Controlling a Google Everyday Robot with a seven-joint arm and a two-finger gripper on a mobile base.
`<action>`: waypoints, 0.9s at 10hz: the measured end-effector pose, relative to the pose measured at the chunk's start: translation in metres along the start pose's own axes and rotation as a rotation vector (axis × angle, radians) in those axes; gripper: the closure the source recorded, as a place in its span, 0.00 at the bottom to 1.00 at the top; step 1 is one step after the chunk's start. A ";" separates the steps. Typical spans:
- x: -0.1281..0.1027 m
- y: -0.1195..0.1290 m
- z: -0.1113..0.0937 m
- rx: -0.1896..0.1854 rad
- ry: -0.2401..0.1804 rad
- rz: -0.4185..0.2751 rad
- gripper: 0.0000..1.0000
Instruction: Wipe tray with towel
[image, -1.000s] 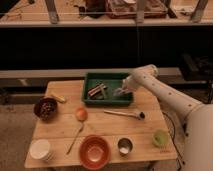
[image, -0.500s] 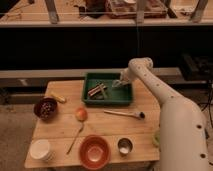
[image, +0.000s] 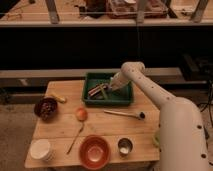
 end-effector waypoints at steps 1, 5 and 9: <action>-0.005 0.009 -0.006 -0.002 -0.013 0.001 1.00; 0.010 0.038 -0.050 0.000 0.021 0.020 1.00; 0.054 0.041 -0.069 0.007 0.145 0.022 1.00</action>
